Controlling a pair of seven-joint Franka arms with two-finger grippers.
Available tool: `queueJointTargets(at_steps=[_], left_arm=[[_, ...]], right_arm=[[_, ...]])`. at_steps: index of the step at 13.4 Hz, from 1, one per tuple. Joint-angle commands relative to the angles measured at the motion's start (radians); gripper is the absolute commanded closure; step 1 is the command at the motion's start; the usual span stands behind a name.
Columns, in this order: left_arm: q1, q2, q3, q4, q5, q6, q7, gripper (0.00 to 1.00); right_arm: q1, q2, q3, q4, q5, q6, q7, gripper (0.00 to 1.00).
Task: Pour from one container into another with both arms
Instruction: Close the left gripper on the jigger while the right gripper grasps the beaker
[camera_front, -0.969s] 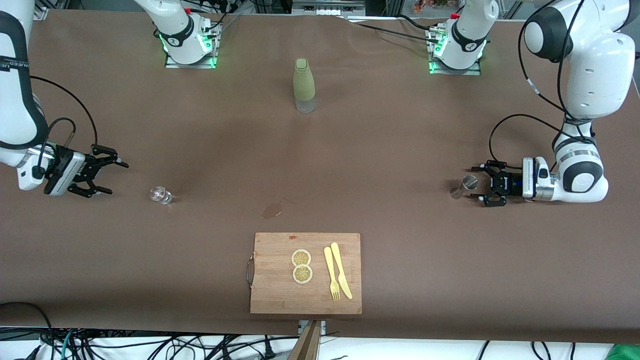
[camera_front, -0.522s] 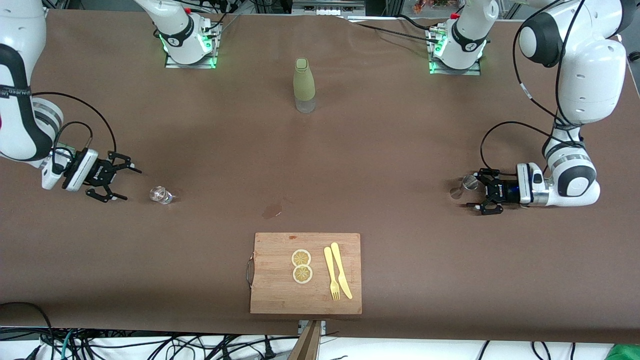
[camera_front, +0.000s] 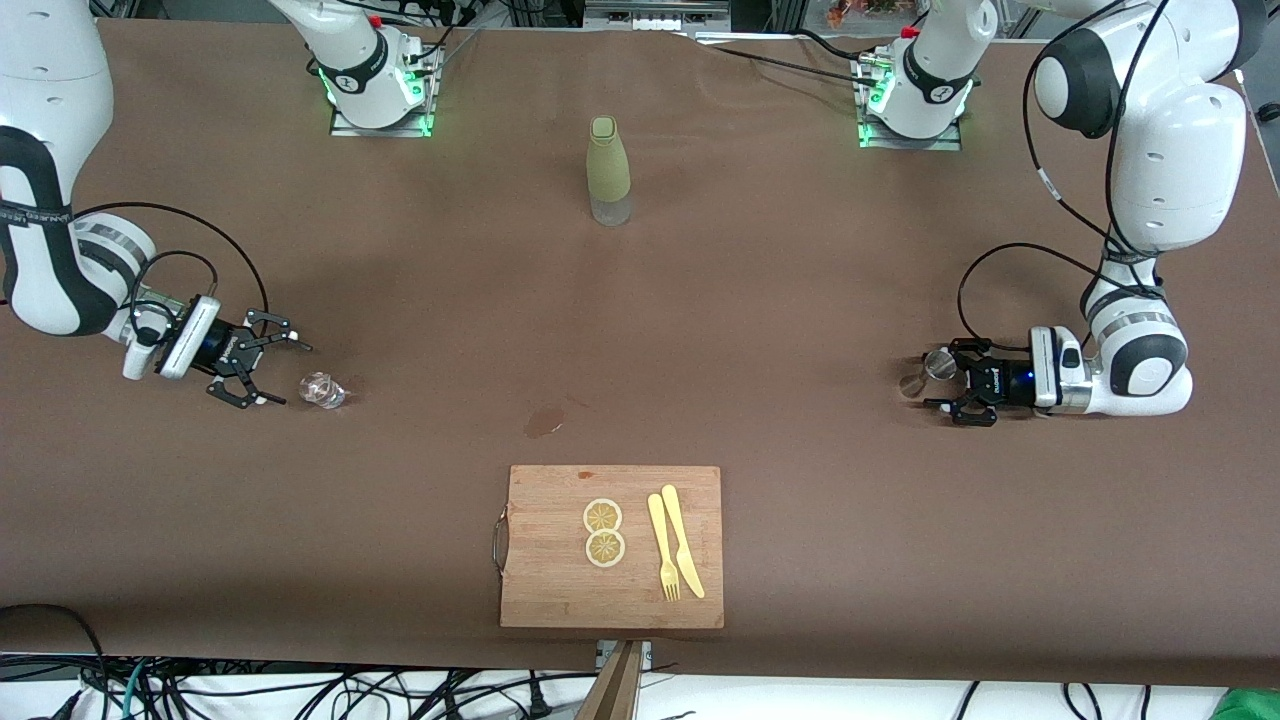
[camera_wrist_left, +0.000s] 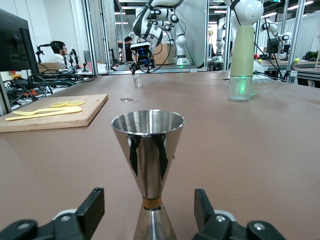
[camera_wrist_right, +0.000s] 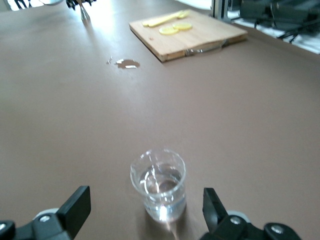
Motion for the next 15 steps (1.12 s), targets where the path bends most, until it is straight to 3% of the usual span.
queueJointTargets(at_steps=[1,5,8,10,11,14,15], left_arm=[[-0.013,0.016,0.015,0.020,-0.011,-0.027,0.076,0.33],[-0.013,0.016,0.015,0.022,-0.011,-0.026,0.091,0.53],[-0.013,0.019,0.015,0.020,-0.011,-0.024,0.099,0.54],[-0.013,0.019,0.015,0.020,-0.009,-0.024,0.104,0.62],[-0.013,0.019,0.015,0.020,-0.007,-0.023,0.105,0.75],[-0.013,0.019,0.015,0.020,-0.009,-0.020,0.130,0.97],[-0.013,0.018,0.015,0.019,-0.018,-0.018,0.136,1.00]], right_arm=[[-0.011,0.032,-0.001,0.026,0.025,-0.076,-0.044,0.00],[-0.037,0.049,-0.002,0.029,0.018,-0.127,-0.099,0.00],[-0.052,0.052,-0.025,0.043,-0.017,-0.147,-0.110,0.00],[-0.057,0.063,-0.040,0.078,-0.019,-0.147,-0.132,0.00],[-0.061,0.072,-0.040,0.093,-0.019,-0.150,-0.135,0.00],[-0.074,0.121,-0.040,0.142,-0.013,-0.227,-0.136,0.00],[-0.074,0.138,-0.040,0.160,-0.011,-0.256,-0.136,0.00]])
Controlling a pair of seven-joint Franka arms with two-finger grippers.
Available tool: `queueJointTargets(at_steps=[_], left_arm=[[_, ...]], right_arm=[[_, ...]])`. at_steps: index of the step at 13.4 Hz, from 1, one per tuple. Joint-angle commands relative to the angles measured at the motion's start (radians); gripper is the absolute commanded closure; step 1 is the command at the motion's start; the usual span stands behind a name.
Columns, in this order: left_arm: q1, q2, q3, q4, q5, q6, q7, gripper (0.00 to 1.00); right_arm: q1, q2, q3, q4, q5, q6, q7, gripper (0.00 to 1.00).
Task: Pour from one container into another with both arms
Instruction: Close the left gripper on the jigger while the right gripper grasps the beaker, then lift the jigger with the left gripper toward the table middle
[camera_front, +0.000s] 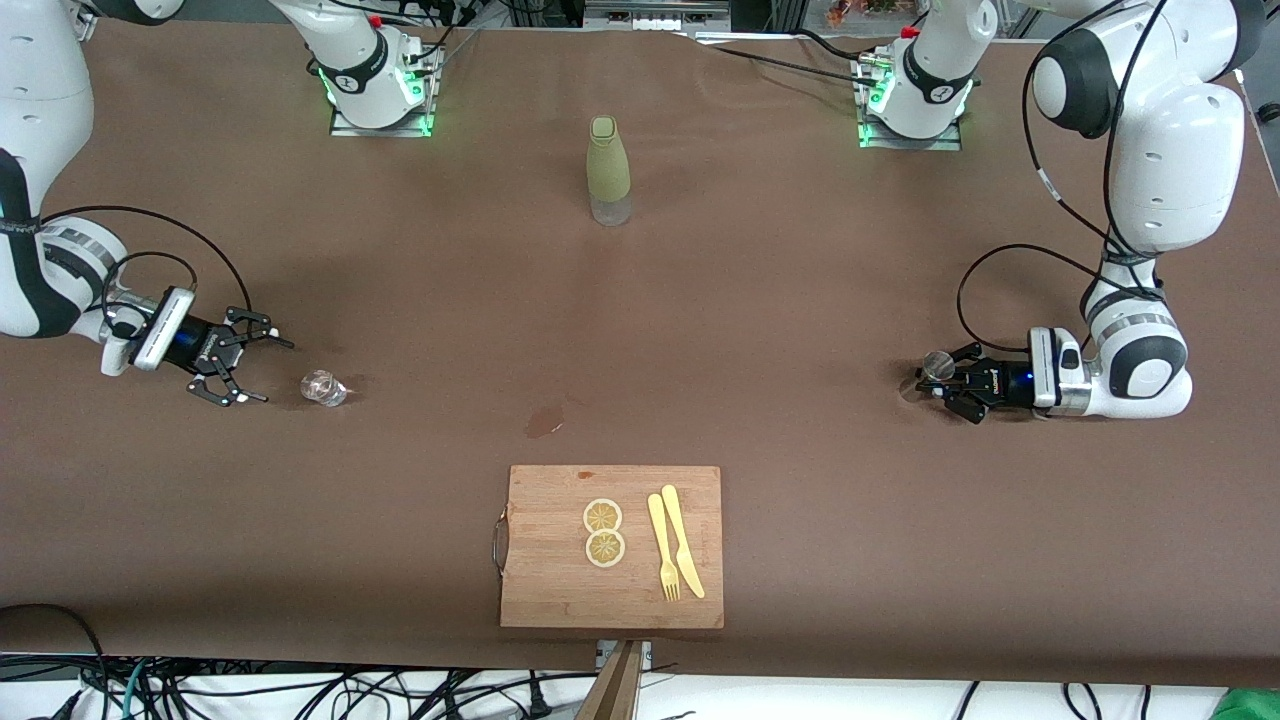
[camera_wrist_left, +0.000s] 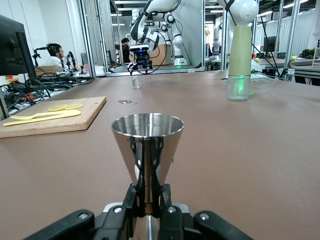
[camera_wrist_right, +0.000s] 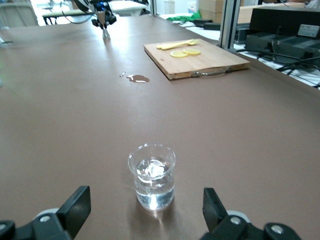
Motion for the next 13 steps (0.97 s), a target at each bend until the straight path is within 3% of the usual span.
queueJointTargets(at_steps=[1,5,8,13], left_arm=[[-0.007,0.019,0.014,0.011,-0.021,-0.011,0.120,1.00],[-0.007,0.013,0.017,0.011,-0.014,-0.014,0.100,1.00],[-0.016,-0.046,0.016,0.012,0.021,-0.012,0.002,1.00],[-0.136,-0.165,-0.009,-0.006,0.049,0.058,-0.193,1.00]], right_arm=[[-0.012,0.066,0.001,0.074,-0.008,-0.086,-0.016,0.00],[-0.029,0.093,0.001,0.086,-0.009,-0.137,-0.016,0.00],[-0.048,0.135,0.001,0.178,-0.008,-0.138,-0.028,0.00],[-0.048,0.186,0.004,0.232,0.006,-0.172,-0.028,0.00]])
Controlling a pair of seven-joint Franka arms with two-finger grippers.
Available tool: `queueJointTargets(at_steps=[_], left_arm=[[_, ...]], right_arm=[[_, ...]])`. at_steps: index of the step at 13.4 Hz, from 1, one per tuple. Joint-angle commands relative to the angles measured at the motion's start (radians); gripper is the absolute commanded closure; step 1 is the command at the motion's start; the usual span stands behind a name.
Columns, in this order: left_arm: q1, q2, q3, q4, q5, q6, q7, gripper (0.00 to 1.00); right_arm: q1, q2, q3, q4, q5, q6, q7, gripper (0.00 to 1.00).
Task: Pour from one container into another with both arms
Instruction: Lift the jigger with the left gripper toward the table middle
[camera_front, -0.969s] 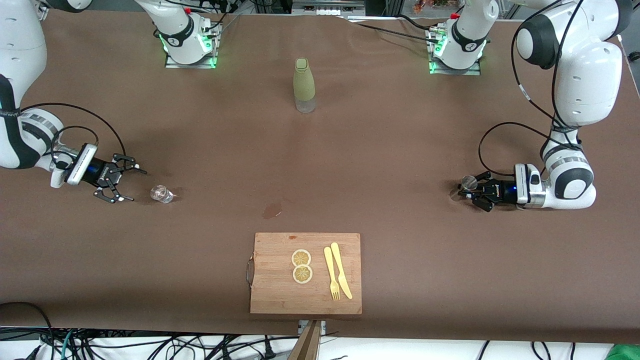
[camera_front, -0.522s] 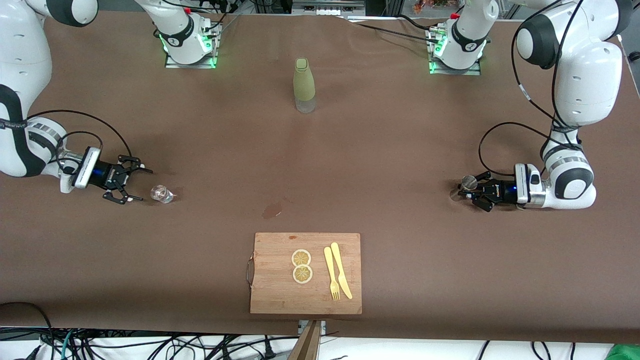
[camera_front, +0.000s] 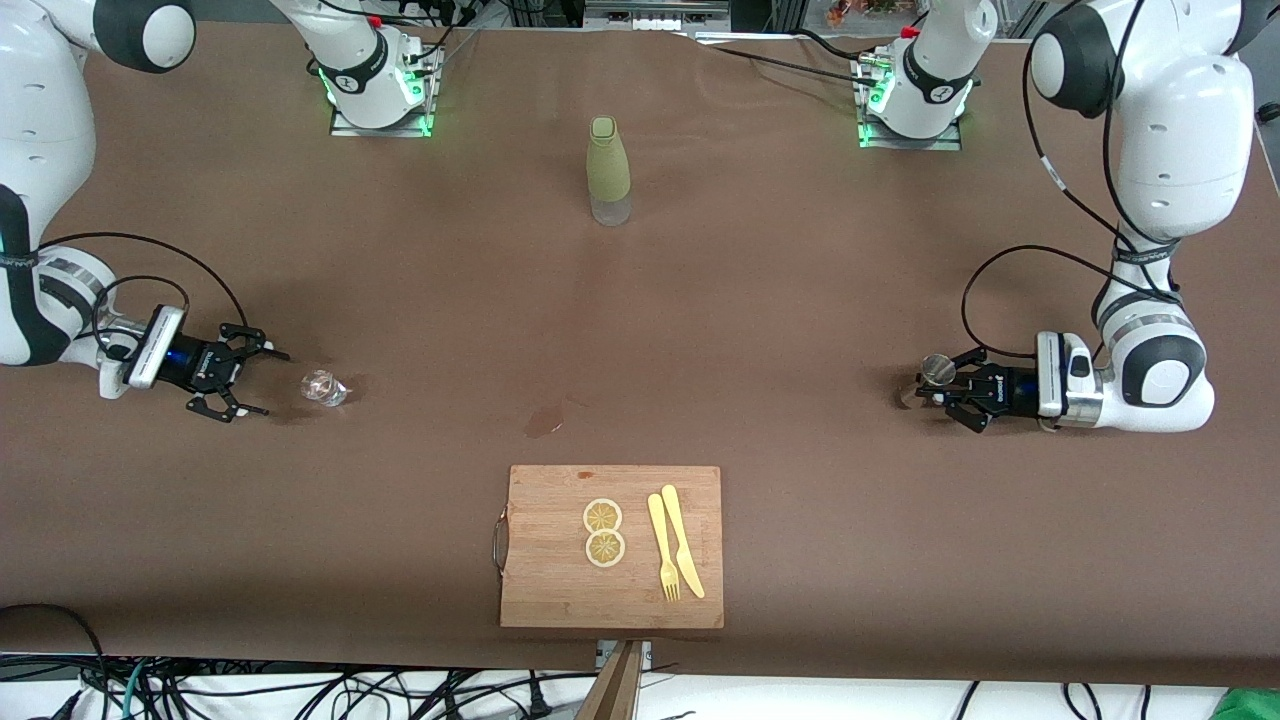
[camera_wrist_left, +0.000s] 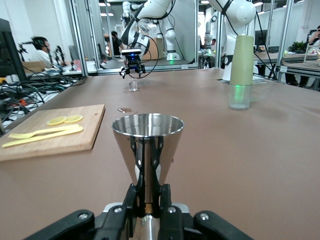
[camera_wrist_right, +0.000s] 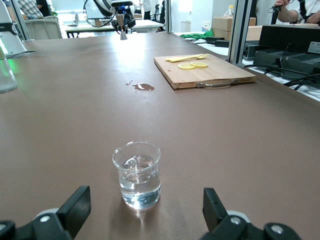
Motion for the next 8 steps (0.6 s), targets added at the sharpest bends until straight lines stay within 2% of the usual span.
queueJointTargets(at_steps=[1,6,8], left_arm=[[-0.098,-0.058,-0.009,-0.034,0.016,0.061,-0.064,1.00],[-0.286,-0.072,-0.010,-0.035,-0.120,0.160,-0.220,1.00],[-0.374,-0.063,-0.009,-0.035,-0.242,0.202,-0.259,1.00]], right_arm=[[-0.010,0.047,0.005,0.045,0.005,-0.052,-0.008,0.00],[-0.007,0.075,0.012,0.048,0.003,-0.079,-0.009,0.00],[-0.007,0.086,0.031,0.050,0.003,-0.082,-0.009,0.00]])
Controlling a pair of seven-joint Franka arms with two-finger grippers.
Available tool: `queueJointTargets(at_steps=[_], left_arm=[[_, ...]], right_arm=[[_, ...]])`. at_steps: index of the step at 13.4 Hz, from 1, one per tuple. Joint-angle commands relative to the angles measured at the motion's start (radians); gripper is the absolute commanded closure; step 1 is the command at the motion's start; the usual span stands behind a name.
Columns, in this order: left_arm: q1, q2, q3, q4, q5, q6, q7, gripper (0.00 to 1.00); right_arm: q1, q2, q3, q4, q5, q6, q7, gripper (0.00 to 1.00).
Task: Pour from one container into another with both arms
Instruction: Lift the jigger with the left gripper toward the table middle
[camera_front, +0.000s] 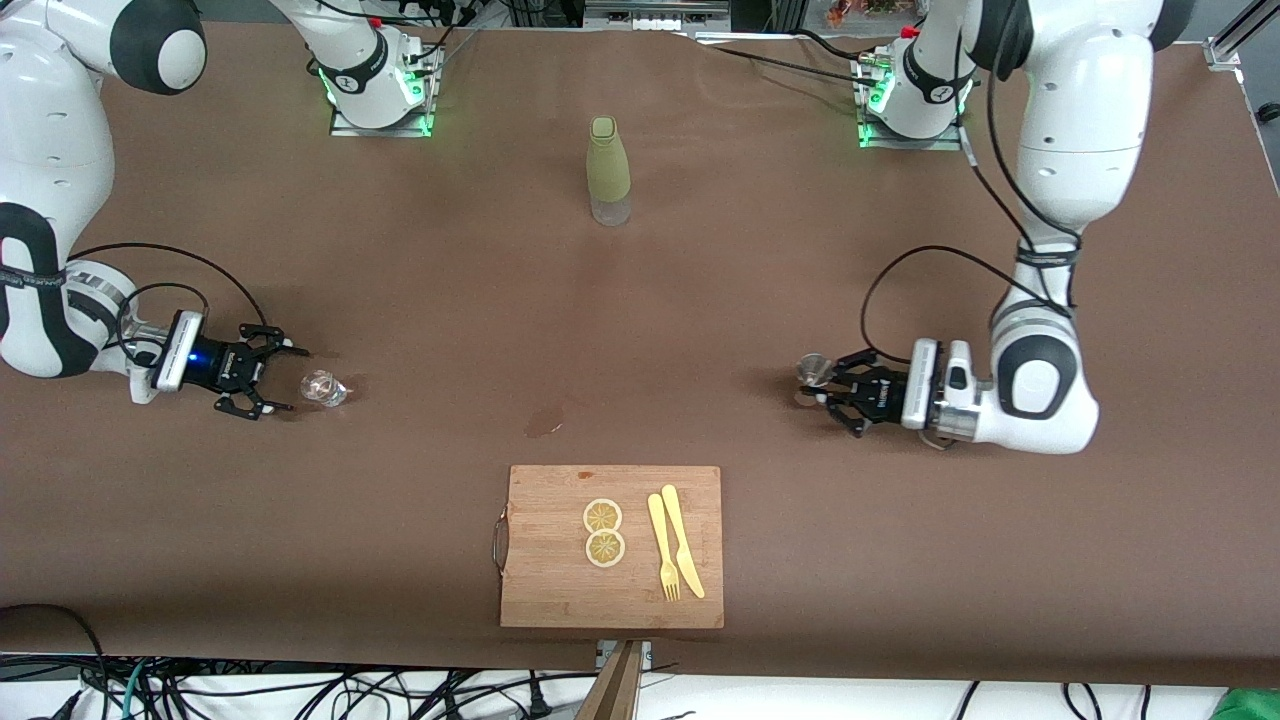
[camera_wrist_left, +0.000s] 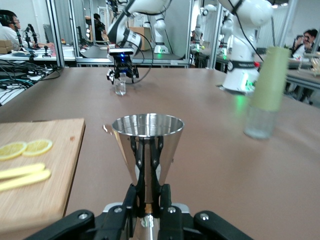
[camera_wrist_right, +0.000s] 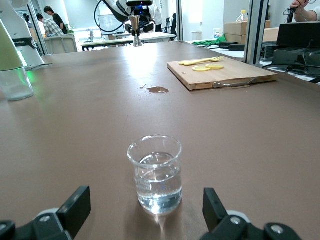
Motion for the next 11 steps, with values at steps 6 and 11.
queueJointTargets(at_steps=[6,11], left_arm=[[-0.323,0.005,0.015,-0.024,-0.336,0.281,-0.200,1.00],[-0.509,0.111,0.083,0.074,-0.530,0.427,-0.304,1.00]], right_arm=[[-0.006,0.037,0.033,0.026,0.005,-0.025,-0.005,0.00],[-0.005,0.048,0.051,0.049,0.014,-0.015,-0.004,0.00]])
